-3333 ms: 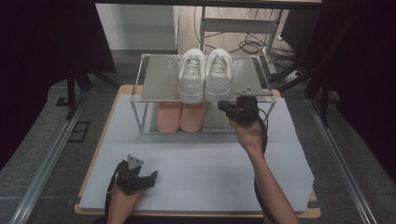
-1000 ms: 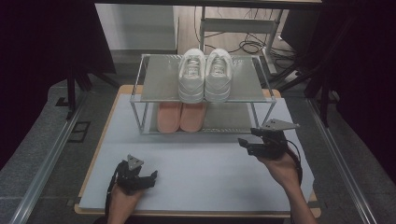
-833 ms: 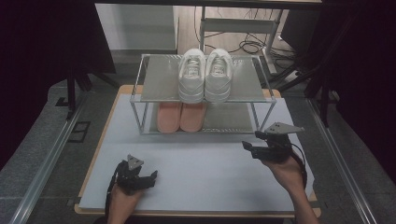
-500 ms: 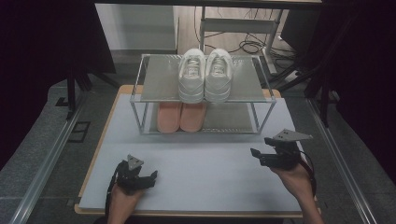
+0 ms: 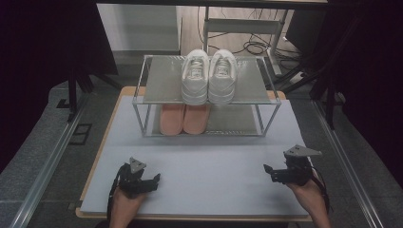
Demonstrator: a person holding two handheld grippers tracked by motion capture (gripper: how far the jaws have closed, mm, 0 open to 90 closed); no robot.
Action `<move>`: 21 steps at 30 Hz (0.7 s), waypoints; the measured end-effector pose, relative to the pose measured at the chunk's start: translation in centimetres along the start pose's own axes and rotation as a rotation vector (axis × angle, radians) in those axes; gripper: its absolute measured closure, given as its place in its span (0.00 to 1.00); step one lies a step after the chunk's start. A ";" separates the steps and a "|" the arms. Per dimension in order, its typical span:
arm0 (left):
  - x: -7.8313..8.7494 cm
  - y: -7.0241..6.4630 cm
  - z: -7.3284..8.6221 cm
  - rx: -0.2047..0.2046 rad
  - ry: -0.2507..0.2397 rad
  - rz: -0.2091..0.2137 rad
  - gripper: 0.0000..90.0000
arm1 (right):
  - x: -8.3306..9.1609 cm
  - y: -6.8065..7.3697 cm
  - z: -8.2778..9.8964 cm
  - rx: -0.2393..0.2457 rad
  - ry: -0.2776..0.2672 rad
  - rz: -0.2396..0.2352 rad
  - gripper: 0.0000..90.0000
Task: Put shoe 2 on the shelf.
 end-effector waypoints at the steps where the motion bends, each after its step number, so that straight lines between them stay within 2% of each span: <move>1: 0.0 0.0 0.0 0.000 0.000 0.001 0.15 | -0.3 -0.1 0.6 -0.003 0.011 0.005 0.03; 2: 0.0 0.0 0.0 0.000 0.000 0.001 0.15 | -0.6 -0.1 1.2 -0.004 0.021 0.007 0.00; 6: 0.0 0.0 0.0 0.000 0.000 0.001 0.15 | -1.7 -0.2 3.1 -0.015 0.045 0.022 0.00; 13: 0.0 0.0 0.0 0.000 0.000 0.001 0.15 | -3.1 -0.3 5.4 -0.034 0.072 0.035 0.00; 15: 0.0 0.0 0.0 0.000 0.000 0.001 0.15 | -3.5 -0.3 5.9 -0.038 0.081 0.038 0.00; 16: 0.0 0.0 0.0 0.000 0.000 0.000 0.15 | -3.6 -0.3 6.0 -0.062 0.066 0.027 0.00; 18: 0.0 0.0 0.0 0.000 0.000 0.001 0.15 | -3.6 -0.4 6.1 -0.076 0.066 0.019 0.00; 21: 0.0 0.0 0.0 0.000 0.000 0.001 0.15 | -3.6 -0.3 6.1 -0.071 0.063 0.024 0.00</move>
Point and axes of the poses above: each handheld gripper's, and its own axes: x roughly backward along the jaws, z roughly out of its underside, y roughly to its left, the point moved 8 cm from there along -x, roughly forward along the jaws, and after that the axes turned 4 degrees about z, right-handed, at the moved point
